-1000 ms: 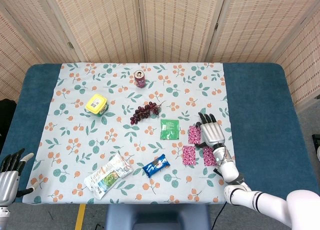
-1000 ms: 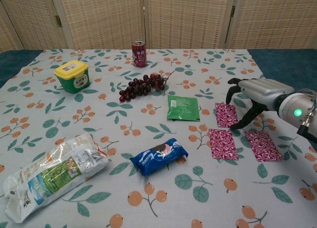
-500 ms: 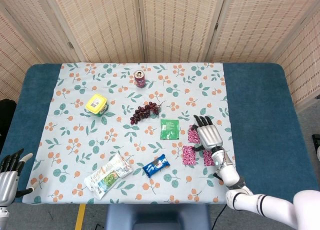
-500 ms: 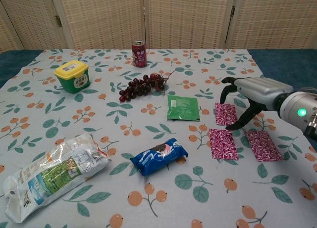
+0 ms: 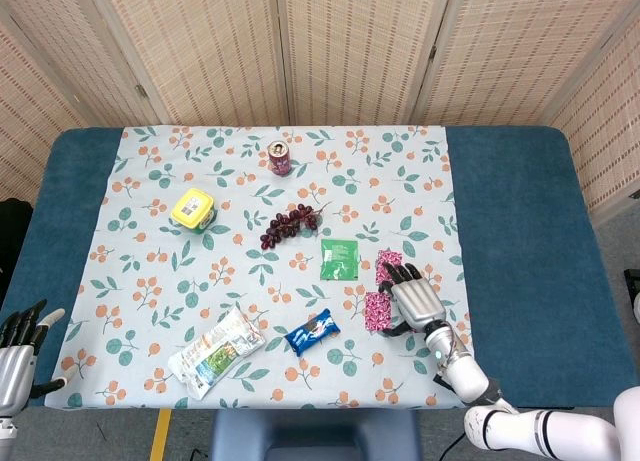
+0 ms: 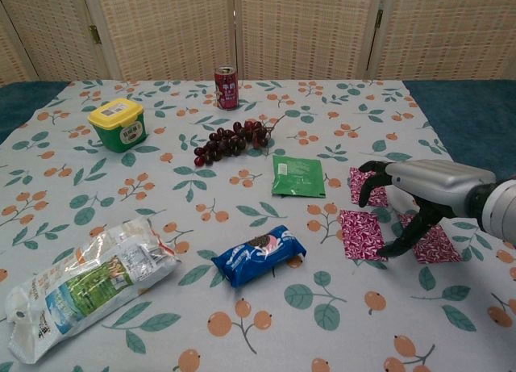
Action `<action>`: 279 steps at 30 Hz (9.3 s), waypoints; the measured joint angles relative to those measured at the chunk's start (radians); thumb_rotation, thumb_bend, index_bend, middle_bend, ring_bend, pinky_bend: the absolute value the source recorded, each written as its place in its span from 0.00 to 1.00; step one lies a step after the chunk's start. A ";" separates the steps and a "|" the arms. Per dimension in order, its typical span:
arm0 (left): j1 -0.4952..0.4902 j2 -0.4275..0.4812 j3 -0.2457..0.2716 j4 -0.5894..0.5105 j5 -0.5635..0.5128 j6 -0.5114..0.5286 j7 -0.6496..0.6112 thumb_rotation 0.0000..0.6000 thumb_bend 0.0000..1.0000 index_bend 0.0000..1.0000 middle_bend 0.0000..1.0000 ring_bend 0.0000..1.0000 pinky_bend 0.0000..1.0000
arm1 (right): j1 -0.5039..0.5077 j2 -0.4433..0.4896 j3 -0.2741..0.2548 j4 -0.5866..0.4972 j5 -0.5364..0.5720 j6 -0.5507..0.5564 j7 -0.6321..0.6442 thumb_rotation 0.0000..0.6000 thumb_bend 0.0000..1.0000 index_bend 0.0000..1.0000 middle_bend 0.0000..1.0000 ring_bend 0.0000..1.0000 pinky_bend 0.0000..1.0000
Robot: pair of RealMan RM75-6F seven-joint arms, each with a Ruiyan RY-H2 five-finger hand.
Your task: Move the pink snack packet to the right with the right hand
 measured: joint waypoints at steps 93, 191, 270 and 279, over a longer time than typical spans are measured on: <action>0.003 -0.013 0.000 0.032 0.000 -0.009 -0.024 1.00 0.24 0.18 0.07 0.08 0.00 | 0.007 -0.065 -0.033 0.031 -0.010 0.063 -0.019 0.70 0.16 0.29 0.05 0.00 0.00; 0.019 0.014 0.010 -0.046 0.014 0.021 0.030 1.00 0.24 0.18 0.07 0.08 0.00 | 0.057 -0.042 0.097 0.226 0.029 -0.082 0.053 0.68 0.16 0.22 0.04 0.00 0.00; 0.014 0.003 0.009 -0.028 0.005 -0.002 0.022 1.00 0.24 0.18 0.07 0.07 0.00 | 0.131 -0.030 0.063 0.211 0.132 -0.046 0.007 0.67 0.16 0.27 0.06 0.00 0.00; 0.015 0.007 0.009 -0.041 0.012 0.006 0.031 1.00 0.24 0.18 0.07 0.07 0.00 | 0.031 0.111 -0.022 0.059 -0.038 0.012 0.107 0.68 0.16 0.27 0.06 0.00 0.00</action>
